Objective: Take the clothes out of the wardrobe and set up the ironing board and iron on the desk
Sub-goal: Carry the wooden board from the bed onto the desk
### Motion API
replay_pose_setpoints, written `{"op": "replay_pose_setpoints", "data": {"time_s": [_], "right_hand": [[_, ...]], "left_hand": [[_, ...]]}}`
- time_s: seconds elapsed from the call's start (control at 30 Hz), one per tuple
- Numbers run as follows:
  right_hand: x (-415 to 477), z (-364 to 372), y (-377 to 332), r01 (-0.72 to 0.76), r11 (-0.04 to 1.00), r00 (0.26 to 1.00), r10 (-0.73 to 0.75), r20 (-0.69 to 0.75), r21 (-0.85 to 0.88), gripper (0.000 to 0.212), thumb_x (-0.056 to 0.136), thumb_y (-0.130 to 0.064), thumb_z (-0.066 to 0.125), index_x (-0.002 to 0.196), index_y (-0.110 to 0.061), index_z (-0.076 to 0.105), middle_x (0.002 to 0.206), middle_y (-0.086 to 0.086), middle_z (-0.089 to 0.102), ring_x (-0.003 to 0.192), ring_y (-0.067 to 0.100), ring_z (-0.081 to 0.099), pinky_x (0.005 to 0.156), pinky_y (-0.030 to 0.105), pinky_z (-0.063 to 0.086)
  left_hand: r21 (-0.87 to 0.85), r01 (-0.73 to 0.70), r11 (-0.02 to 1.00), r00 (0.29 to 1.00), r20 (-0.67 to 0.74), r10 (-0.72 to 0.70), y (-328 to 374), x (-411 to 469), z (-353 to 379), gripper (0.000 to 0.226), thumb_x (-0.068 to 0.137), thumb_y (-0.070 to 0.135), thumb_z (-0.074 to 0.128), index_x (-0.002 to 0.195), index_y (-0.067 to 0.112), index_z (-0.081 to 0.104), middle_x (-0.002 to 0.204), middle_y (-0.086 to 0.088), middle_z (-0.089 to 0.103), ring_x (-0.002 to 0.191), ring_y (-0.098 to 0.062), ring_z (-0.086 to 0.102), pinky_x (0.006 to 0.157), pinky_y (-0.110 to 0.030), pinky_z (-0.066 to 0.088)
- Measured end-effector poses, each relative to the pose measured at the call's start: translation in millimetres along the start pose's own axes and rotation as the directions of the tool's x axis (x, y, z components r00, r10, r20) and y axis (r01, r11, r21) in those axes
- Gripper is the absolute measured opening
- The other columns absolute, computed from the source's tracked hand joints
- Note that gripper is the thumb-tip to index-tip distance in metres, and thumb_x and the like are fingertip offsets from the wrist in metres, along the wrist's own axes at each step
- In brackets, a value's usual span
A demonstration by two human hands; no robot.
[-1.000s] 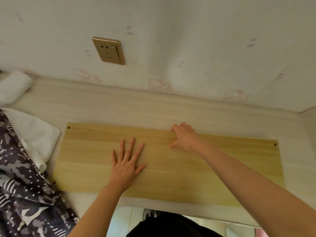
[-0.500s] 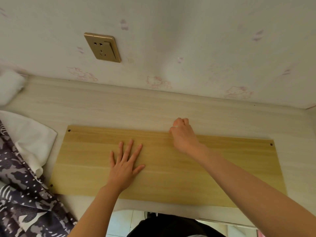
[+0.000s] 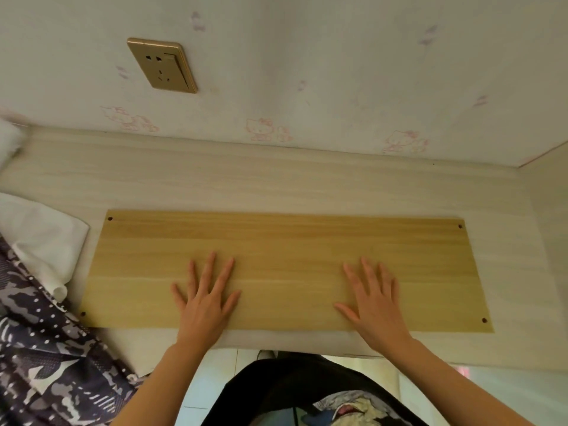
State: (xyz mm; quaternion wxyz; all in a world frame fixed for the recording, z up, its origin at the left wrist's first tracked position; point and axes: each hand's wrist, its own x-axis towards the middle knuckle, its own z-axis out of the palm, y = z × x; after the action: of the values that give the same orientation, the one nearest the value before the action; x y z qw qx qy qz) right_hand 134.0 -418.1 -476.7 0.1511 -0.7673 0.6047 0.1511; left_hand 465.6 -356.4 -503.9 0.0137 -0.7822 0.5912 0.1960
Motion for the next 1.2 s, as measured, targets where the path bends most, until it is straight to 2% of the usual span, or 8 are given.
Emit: {"op": "replay_pose_setpoints", "data": {"time_s": [0.13,0.23,0.4,0.53,0.7,0.93,1.2], "right_hand": [[-8,12,-3,-0.045,0.999,0.999,0.045,0.005,0.029,0.080,0.080,-0.078,0.004,0.150,-0.042,-0.003,0.161,0.007,-0.008,0.144,0.042,-0.012,0.109,0.070,0.010],[-5,17,-5,-0.062,0.998,0.998,0.062,-0.006,0.031,0.078,0.081,-0.079,0.007,0.149,-0.043,-0.002,0.160,0.008,-0.006,0.144,0.043,-0.011,0.108,0.072,0.011],[2,18,-12,-0.061,0.997,0.998,0.062,-0.021,0.051,0.076,0.082,-0.077,0.013,0.149,-0.044,-0.002,0.160,0.007,-0.007,0.144,0.042,-0.011,0.107,0.072,0.010],[9,13,-20,-0.063,0.997,0.997,0.065,-0.029,0.049,0.075,0.082,-0.076,0.012,0.148,-0.044,-0.004,0.160,0.006,-0.012,0.143,0.041,-0.014,0.108,0.071,0.008],[20,9,-30,-0.059,0.996,0.997,0.062,-0.047,0.061,0.074,0.086,-0.073,0.021,0.149,-0.042,-0.003,0.160,0.007,-0.012,0.143,0.042,-0.014,0.107,0.072,0.007],[24,11,-39,-0.067,0.997,0.996,0.068,-0.056,0.031,0.076,0.085,-0.073,0.013,0.149,-0.039,-0.010,0.159,0.010,-0.016,0.142,0.044,-0.018,0.108,0.072,0.007],[17,16,-40,-0.065,0.998,0.996,0.065,-0.059,0.010,0.077,0.084,-0.073,0.010,0.150,-0.038,-0.007,0.160,0.011,-0.013,0.142,0.045,-0.016,0.107,0.072,0.006]], "left_hand": [[-0.041,0.113,0.993,0.994,0.003,-0.113,-9,-18,5,0.066,0.081,0.076,0.012,0.143,0.058,-0.006,0.159,0.014,-0.016,0.146,-0.030,-0.018,0.104,-0.074,0.006],[-0.036,0.111,0.993,0.994,0.016,-0.110,-11,-16,4,0.065,0.084,0.078,0.015,0.141,0.060,-0.009,0.159,0.013,-0.017,0.145,-0.030,-0.019,0.104,-0.074,0.006],[-0.045,0.102,0.994,0.995,0.018,-0.102,-19,-4,-1,0.064,0.085,0.071,0.023,0.141,0.061,-0.007,0.159,0.014,-0.015,0.145,-0.029,-0.019,0.104,-0.074,0.004],[-0.051,0.095,0.994,0.995,0.016,-0.095,-28,9,-5,0.064,0.084,0.073,0.024,0.139,0.063,-0.007,0.159,0.015,-0.014,0.146,-0.029,-0.017,0.104,-0.074,0.003],[-0.052,0.088,0.995,0.996,-0.015,-0.089,-36,25,-9,0.064,0.083,0.074,0.025,0.138,0.065,-0.006,0.160,0.014,-0.009,0.147,-0.029,-0.014,0.104,-0.074,0.005],[-0.034,0.085,0.996,0.996,-0.036,-0.086,-42,32,-12,0.064,0.083,0.073,0.024,0.139,0.063,-0.005,0.160,0.013,-0.008,0.147,-0.029,-0.013,0.105,-0.073,0.006],[-0.033,0.088,0.996,0.995,-0.044,-0.089,-46,22,-6,0.063,0.084,0.073,0.024,0.139,0.063,-0.005,0.160,0.013,-0.008,0.147,-0.029,-0.013,0.105,-0.073,0.005]]}}
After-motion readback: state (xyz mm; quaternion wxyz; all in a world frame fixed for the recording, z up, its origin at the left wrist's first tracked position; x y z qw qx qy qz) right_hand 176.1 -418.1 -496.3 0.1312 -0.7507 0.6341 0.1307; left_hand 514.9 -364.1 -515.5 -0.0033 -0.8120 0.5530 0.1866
